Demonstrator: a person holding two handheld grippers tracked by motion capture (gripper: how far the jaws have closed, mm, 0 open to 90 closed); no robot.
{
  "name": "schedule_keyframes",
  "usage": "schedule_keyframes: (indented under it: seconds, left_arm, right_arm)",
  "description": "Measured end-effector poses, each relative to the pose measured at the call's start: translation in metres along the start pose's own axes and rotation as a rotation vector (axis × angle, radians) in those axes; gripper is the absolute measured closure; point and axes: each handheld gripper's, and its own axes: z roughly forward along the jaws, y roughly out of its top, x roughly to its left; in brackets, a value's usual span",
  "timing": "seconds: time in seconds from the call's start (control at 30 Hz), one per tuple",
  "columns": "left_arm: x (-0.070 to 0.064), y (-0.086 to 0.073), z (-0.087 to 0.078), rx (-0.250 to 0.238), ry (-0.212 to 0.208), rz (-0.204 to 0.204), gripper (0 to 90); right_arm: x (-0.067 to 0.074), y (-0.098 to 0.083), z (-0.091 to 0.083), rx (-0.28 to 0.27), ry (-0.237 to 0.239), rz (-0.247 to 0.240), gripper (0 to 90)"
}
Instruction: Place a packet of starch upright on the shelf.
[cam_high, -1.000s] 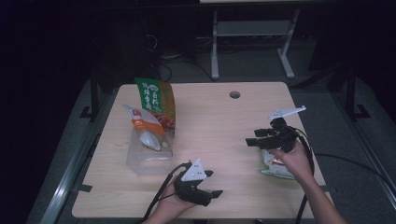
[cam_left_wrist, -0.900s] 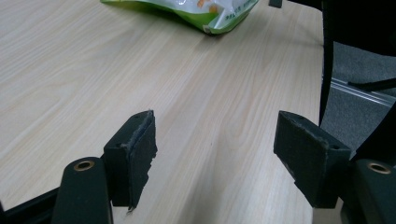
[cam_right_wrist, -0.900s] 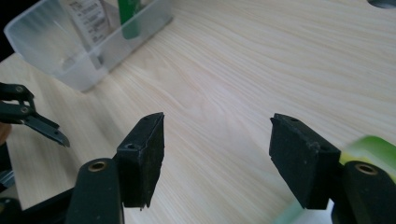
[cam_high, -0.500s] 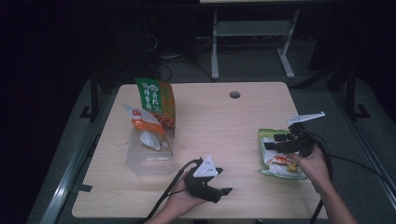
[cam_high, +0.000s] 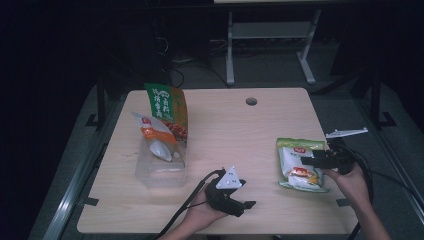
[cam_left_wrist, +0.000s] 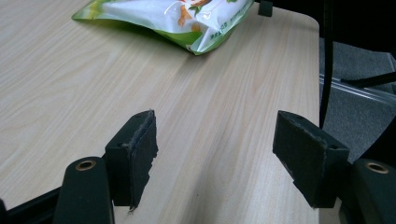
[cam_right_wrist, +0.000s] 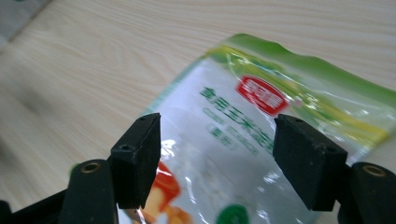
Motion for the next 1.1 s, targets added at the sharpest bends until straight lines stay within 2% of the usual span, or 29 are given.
schedule_keyframes:
  seconds: [0.17, 0.43, 0.6, 0.77, 0.97, 1.1]
  left_arm:
    - [0.000, 0.000, 0.001, 0.003, -0.001, 0.009, 30.1]
    - [-0.003, -0.001, 0.000, 0.007, -0.003, -0.002, 30.0]
    - [-0.003, -0.002, 0.001, 0.004, -0.004, -0.005, 30.1]
    - [-0.003, -0.003, 0.000, 0.008, -0.004, -0.002, 30.1]
    - [-0.002, -0.003, -0.001, 0.013, -0.003, 0.001, 30.1]
    - [-0.003, -0.004, -0.001, 0.012, -0.003, 0.000, 30.1]
  right_arm:
    - [-0.011, -0.008, -0.002, 0.014, -0.035, 0.034, 31.5]
    - [-0.025, -0.018, -0.001, 0.027, -0.092, 0.079, 31.4]
    - [-0.032, -0.021, 0.001, 0.036, -0.104, 0.112, 32.6]
    - [-0.035, -0.024, 0.006, 0.047, -0.086, 0.146, 37.2]
    - [-0.037, -0.027, 0.006, 0.036, -0.031, 0.164, 51.1]
    - [-0.035, -0.029, 0.006, 0.028, -0.023, 0.170, 57.8]
